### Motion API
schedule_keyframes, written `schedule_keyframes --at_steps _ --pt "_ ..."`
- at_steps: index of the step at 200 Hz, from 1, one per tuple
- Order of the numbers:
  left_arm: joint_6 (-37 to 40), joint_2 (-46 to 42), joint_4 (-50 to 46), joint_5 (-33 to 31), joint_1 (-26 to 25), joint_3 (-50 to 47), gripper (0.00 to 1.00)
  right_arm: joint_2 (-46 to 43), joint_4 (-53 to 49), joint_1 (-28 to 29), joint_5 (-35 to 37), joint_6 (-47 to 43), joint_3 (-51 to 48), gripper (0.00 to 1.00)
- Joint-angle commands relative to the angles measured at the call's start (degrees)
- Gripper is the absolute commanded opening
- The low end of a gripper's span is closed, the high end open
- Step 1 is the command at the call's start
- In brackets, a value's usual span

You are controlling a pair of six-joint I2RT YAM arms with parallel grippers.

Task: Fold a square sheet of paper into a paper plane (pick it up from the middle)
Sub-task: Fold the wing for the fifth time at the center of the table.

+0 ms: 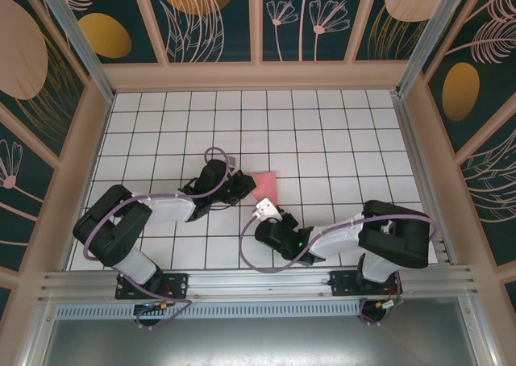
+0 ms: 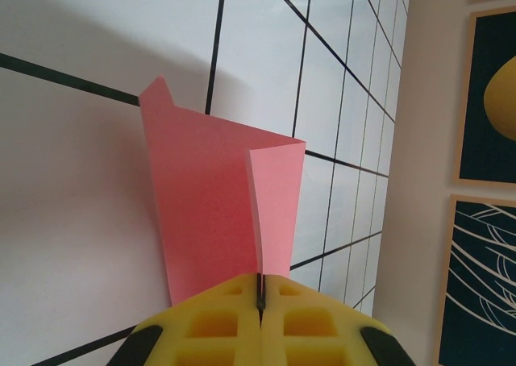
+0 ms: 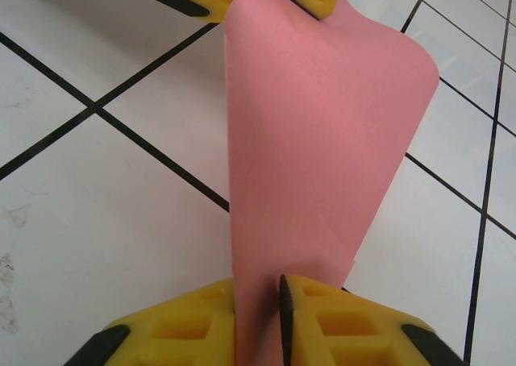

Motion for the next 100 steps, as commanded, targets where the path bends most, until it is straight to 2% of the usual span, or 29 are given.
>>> schedule_keyframes --at_steps 1,9,23,46,100 --pt "-0.54 -0.38 -1.47 -0.62 -0.38 0.60 0.00 0.41 1.27 0.43 1.28 0.88 0.57 0.17" --pt "-0.40 -0.62 -2.12 -0.82 -0.39 0.69 0.07 0.26 1.16 0.32 1.01 1.05 0.33 0.14" --pt "0.19 -1.40 -3.55 -1.43 -0.38 0.94 0.28 -0.22 0.47 -0.05 0.85 1.70 -0.03 0.11" --pt "2.51 -3.86 -8.34 -4.11 -0.43 2.11 0.45 -2.62 0.96 -1.44 -2.96 2.31 -1.48 0.08" --pt "5.34 -12.50 -21.52 -16.28 -0.38 2.56 0.57 -7.78 6.80 -6.54 -19.15 3.82 -6.57 0.05"
